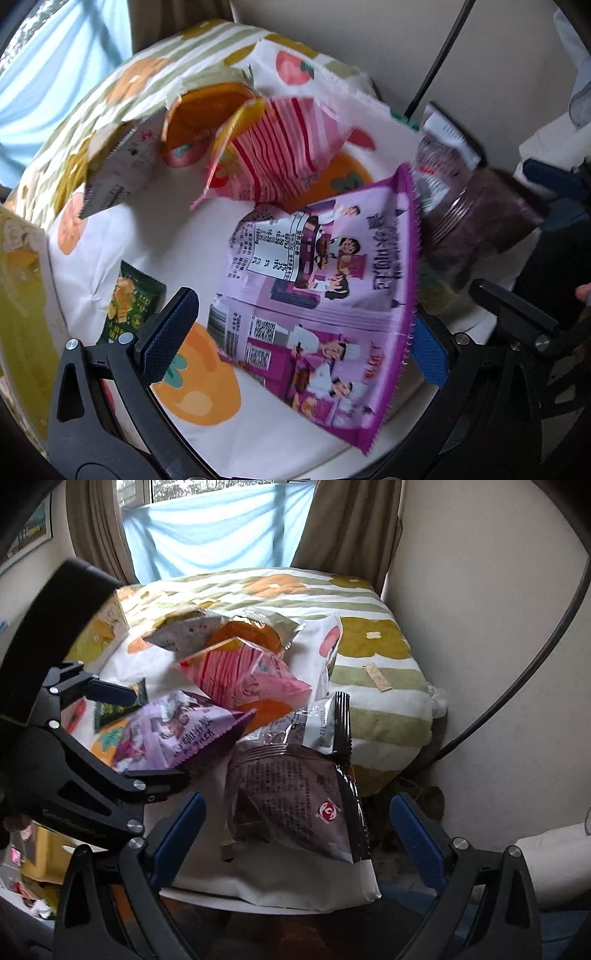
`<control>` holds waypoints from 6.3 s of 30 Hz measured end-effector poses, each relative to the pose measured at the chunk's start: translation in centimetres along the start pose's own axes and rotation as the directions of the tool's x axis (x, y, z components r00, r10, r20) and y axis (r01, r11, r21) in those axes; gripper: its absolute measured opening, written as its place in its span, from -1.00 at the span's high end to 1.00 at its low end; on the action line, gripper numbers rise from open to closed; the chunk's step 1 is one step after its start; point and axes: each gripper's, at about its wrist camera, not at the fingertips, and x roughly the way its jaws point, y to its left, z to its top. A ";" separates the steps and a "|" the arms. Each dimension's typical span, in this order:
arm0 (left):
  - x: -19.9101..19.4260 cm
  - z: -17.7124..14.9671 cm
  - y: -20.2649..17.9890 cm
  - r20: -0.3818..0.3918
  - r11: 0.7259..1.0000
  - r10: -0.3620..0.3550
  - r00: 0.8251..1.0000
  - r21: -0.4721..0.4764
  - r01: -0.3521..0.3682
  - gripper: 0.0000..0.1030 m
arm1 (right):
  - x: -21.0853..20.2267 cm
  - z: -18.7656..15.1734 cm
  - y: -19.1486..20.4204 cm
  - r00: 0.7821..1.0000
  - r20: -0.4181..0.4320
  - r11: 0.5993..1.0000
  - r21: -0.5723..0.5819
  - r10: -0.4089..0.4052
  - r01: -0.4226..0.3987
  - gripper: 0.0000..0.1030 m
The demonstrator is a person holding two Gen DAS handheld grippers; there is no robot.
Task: Organize snacks
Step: 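Grasp the purple cartoon bag with left tool while right tool grasps the dark brown bag, then carry the purple and brown bags over the box with both tools, then open both tools to drop the bags into the box, then move both tools back to the green cracker packet and pink marshmallow bag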
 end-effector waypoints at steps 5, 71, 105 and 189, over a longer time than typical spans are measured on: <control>1.0 -0.1 0.7 -0.005 0.999 -0.042 0.999 0.015 0.042 -0.89 | 0.8 0.0 0.7 1.000 0.007 1.000 -0.013 -0.023 0.023 -0.93; -20.1 -8.1 14.0 0.281 0.890 0.175 0.944 -0.455 -0.029 -0.22 | -6.5 10.3 10.5 0.963 0.109 0.939 -0.275 0.245 -0.208 -0.31; -16.6 -12.7 46.0 0.095 0.812 0.286 0.954 -0.552 -0.188 -0.99 | 1.7 28.0 32.9 0.962 0.063 0.937 -0.252 0.267 -0.243 -0.32; -5.1 -2.1 14.6 -0.079 0.944 0.185 0.980 -0.262 -0.199 -0.78 | 4.6 15.2 2.1 0.956 -0.134 0.956 -0.100 0.261 -0.275 -0.99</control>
